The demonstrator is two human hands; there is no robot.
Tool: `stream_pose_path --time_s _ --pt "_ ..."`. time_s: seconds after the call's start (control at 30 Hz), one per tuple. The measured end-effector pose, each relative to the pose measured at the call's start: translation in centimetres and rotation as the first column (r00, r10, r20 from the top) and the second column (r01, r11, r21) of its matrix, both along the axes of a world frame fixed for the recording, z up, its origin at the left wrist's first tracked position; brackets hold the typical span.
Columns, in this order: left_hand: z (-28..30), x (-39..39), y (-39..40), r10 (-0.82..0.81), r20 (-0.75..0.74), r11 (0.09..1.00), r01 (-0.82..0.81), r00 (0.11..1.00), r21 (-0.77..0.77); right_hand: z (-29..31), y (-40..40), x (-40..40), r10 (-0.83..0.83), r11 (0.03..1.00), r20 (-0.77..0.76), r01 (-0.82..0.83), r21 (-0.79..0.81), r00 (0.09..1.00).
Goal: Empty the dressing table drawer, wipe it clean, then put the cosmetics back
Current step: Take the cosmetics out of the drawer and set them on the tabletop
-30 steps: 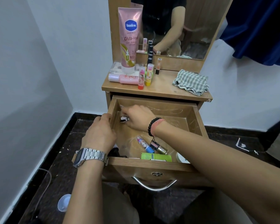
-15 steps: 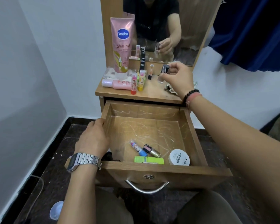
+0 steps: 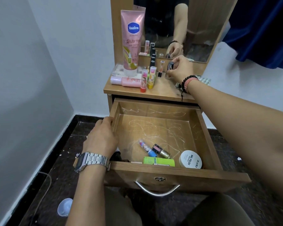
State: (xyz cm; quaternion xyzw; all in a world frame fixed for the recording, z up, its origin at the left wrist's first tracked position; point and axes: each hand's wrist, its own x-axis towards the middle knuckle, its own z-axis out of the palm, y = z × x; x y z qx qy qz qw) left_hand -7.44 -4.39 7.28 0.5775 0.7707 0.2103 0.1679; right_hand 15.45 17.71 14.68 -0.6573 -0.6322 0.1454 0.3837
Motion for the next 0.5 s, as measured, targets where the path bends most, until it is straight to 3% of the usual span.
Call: stream_pose_path --time_s 0.2,0.33,0.43,0.5 --pt "-0.1 -0.1 0.0 -0.004 -0.010 1.000 0.004 1.000 0.007 0.2 -0.3 0.3 0.009 1.000 -0.010 -0.009 -0.015 1.000" --pt "-0.2 -0.2 0.1 -0.002 -0.019 1.000 0.002 1.000 -0.002 1.7 -4.3 -0.2 0.034 0.963 -0.111 -0.003 0.270 0.993" --pt "0.0 0.1 0.2 -0.007 -0.026 1.000 0.007 1.000 -0.006 1.0 -9.6 -1.2 0.223 0.916 -0.096 -0.175 0.360 0.970" --pt "0.2 0.3 0.1 -0.006 -0.040 1.000 0.006 0.999 -0.010 -0.3 -12.8 -1.9 0.373 0.899 0.007 -0.363 0.244 0.928"
